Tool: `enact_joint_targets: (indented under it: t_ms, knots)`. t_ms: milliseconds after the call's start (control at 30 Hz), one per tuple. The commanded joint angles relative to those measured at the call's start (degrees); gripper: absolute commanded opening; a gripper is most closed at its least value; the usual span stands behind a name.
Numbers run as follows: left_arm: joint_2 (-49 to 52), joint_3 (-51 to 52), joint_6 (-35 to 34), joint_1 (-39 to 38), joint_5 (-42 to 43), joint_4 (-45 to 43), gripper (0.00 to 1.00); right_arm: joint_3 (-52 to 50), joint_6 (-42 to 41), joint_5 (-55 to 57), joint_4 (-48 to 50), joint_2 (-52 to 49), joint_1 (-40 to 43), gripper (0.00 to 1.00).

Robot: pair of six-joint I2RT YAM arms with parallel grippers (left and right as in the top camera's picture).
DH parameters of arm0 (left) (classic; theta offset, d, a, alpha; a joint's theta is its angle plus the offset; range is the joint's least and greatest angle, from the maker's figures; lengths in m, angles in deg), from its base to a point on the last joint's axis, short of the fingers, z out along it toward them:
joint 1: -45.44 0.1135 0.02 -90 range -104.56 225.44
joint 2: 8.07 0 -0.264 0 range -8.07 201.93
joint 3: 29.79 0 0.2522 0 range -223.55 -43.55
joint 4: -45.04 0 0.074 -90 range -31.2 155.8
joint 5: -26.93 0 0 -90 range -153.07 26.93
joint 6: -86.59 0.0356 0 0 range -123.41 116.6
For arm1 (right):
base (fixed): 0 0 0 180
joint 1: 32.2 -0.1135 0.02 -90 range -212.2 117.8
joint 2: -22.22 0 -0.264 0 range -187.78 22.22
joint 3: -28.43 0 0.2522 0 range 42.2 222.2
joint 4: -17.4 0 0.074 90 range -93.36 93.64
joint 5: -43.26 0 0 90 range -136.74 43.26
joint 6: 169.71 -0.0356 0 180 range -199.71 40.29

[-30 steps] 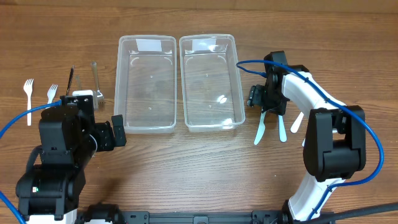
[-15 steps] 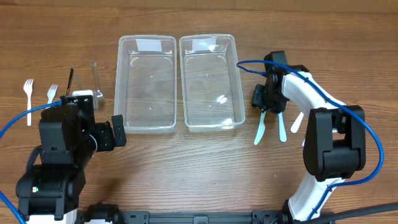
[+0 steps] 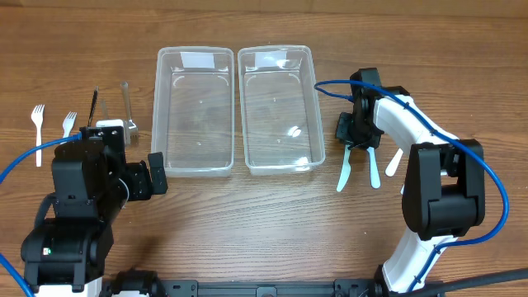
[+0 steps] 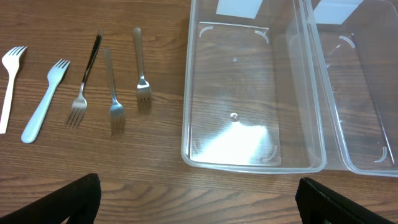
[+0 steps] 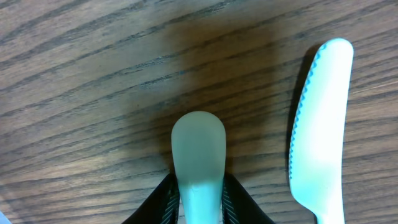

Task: Pack container
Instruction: 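Move the right gripper over the light-blue knife and grasp it, then carry the light-blue knife into the right container and release it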

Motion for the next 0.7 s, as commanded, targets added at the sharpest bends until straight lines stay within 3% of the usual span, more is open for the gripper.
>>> enact_joint_targets:
  t_ms: [0, 300, 467, 667]
  knots:
    - [-0.2, -1.5, -0.6, 0.3, 0.7, -0.2, 1.00, 0.4, 0.2, -0.3, 0.0, -1.9, 0.0, 0.22]
    - [-0.2, -1.5, -0.6, 0.3, 0.7, -0.2, 1.00, 0.4, 0.2, -0.2, 0.1, -1.9, 0.0, 0.04]
    - [-0.2, -1.5, -0.6, 0.3, 0.6, -0.2, 1.00, 1.6, 0.1, -0.2, 0.0, -0.8, 0.0, 0.04]
    - [-0.2, -1.5, -0.6, 0.3, 0.6, -0.2, 1.00, 7.0, 0.2, 1.7, -5.3, 9.8, -0.1, 0.04]
